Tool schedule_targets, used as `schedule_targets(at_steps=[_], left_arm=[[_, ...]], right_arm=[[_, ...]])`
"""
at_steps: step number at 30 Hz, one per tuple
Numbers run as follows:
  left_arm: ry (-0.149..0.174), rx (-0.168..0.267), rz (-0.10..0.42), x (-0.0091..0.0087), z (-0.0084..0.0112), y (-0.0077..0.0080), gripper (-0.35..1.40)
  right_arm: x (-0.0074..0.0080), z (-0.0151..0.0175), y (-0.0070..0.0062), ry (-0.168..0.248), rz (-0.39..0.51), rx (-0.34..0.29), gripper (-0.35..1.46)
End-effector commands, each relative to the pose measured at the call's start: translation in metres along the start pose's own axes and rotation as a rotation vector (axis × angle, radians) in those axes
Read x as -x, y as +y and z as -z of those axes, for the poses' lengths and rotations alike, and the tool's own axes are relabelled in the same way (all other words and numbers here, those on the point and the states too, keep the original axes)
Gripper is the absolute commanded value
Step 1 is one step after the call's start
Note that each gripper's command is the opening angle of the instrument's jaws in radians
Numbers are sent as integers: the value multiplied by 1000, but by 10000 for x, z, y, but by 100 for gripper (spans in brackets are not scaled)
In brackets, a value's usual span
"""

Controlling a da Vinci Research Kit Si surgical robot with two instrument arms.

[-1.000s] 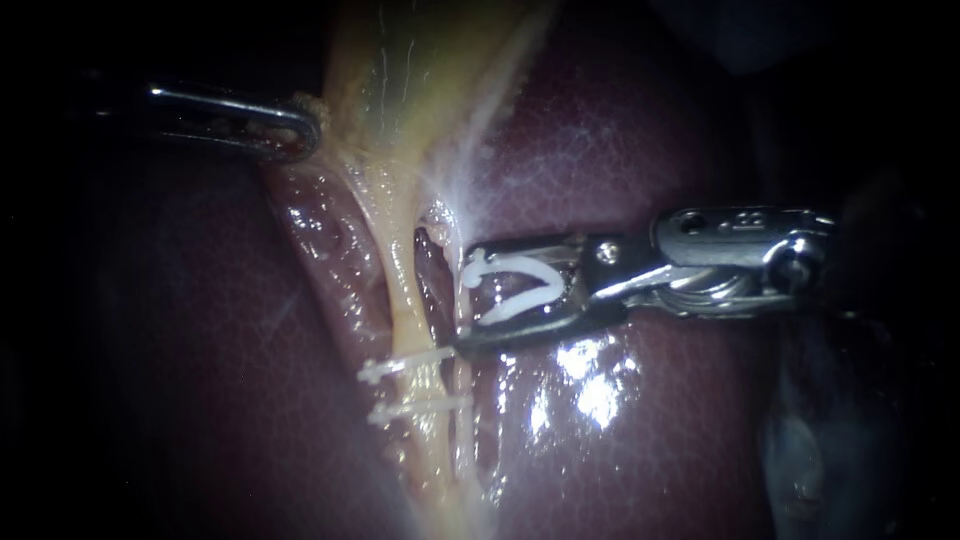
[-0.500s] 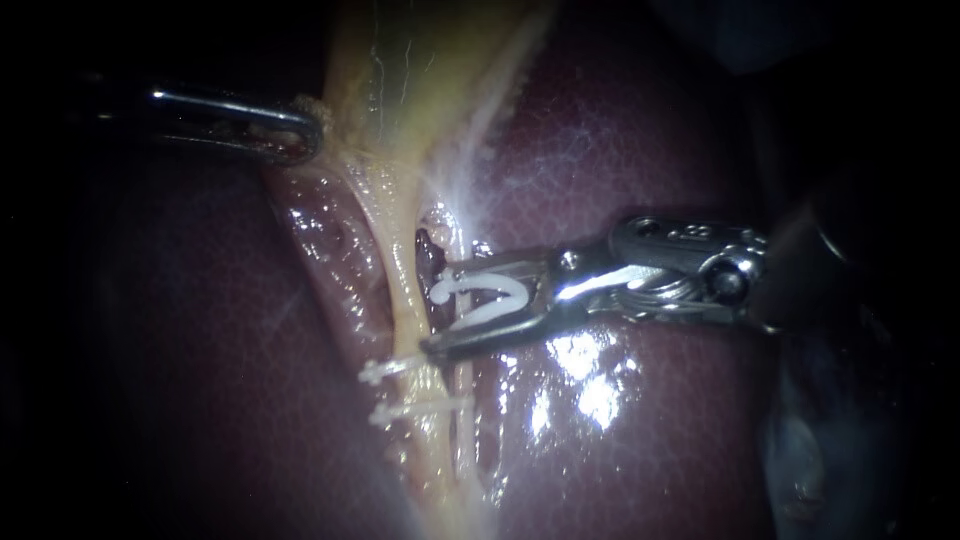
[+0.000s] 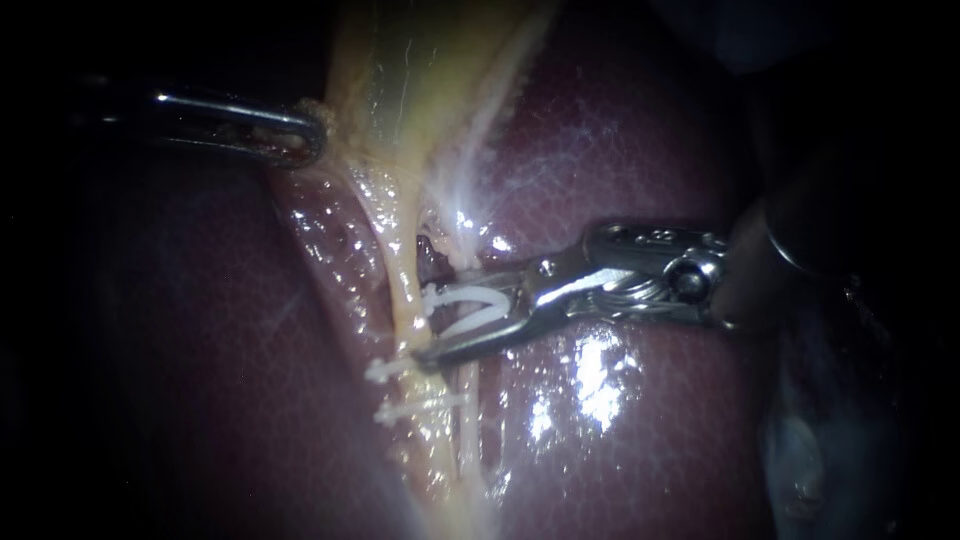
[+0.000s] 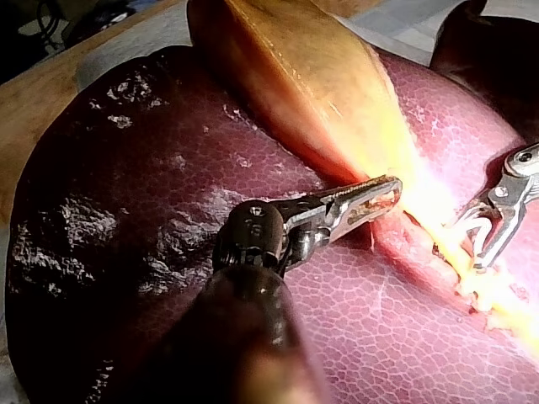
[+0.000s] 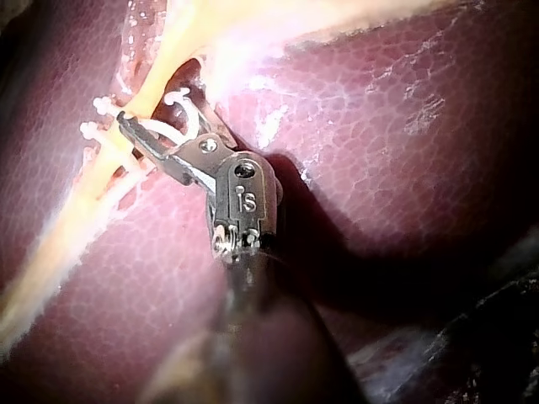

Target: Clipping third clip left tube

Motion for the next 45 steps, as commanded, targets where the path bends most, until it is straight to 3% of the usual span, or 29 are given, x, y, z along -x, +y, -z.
schedule_targets(at_steps=[1, 14, 19, 26, 30, 45], left_arm=[[0, 0, 0, 0, 0, 0, -35], [0, 1, -1, 0, -3, -1, -35], [0, 1, -1, -1, -3, 0, -35], [0, 1, -1, -1, -2, 0, -35], [0, 1, -1, -1, -2, 0, -35], [0, 0, -7, -1, 0, 0, -35]], right_arm=[[-1, -2, -1, 13, -7, -13, 49], [-23, -18, -4, 154, -102, -200, 48], [-40, -19, -17, 191, -107, -258, 47], [-65, -19, -40, 221, -117, -288, 47], [-75, -19, -47, 236, -120, -304, 46], [-78, -33, -24, 222, -110, -330, 37]])
